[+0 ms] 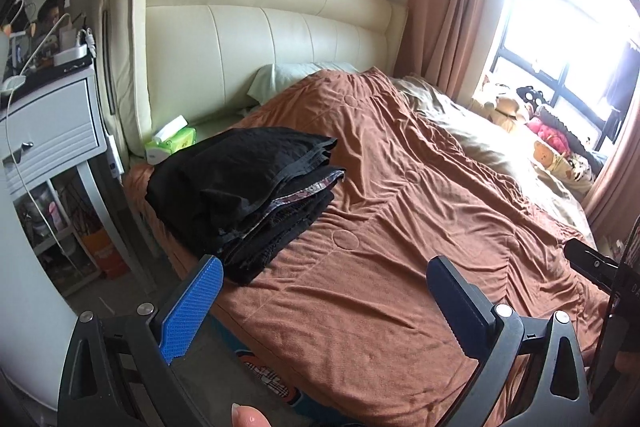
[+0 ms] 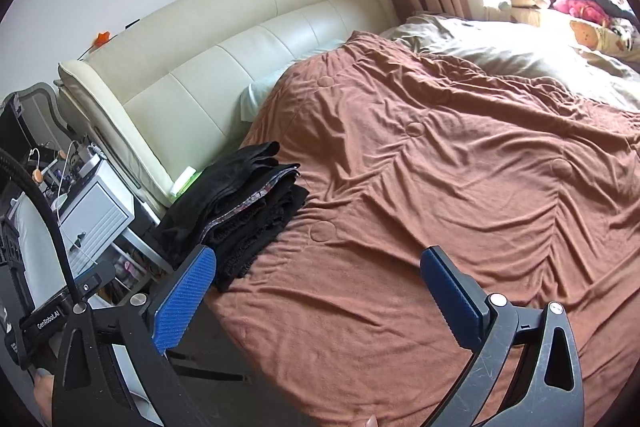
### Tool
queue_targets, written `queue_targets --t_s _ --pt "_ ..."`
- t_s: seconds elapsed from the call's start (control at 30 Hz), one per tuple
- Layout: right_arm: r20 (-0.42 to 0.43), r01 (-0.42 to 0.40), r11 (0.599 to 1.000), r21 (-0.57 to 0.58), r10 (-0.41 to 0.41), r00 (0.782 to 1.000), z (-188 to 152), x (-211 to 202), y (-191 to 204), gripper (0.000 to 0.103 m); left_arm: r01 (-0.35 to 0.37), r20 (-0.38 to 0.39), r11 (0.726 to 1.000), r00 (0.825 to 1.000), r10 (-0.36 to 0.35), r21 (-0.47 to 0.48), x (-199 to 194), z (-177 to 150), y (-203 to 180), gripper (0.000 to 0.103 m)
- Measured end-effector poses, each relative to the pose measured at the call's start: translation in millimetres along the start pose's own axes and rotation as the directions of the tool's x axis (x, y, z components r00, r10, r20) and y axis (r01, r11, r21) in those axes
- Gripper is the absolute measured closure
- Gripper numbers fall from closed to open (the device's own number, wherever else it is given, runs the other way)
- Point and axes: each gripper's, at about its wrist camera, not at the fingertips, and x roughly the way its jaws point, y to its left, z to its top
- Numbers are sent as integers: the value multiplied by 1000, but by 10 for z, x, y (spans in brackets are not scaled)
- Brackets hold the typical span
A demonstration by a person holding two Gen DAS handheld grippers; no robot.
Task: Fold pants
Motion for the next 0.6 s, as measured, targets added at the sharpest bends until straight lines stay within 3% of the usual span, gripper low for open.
queue_targets --t_s 0.27,0.6 --pt "75 69 998 -15 -67 995 -305 -721 -1 0 12 19 999 1000 -13 37 -403 -210 -135 0" --pt "94 112 994 -16 -110 989 -720 -1431 -43 0 50 19 993 998 -53 102 -852 -506 -278 0"
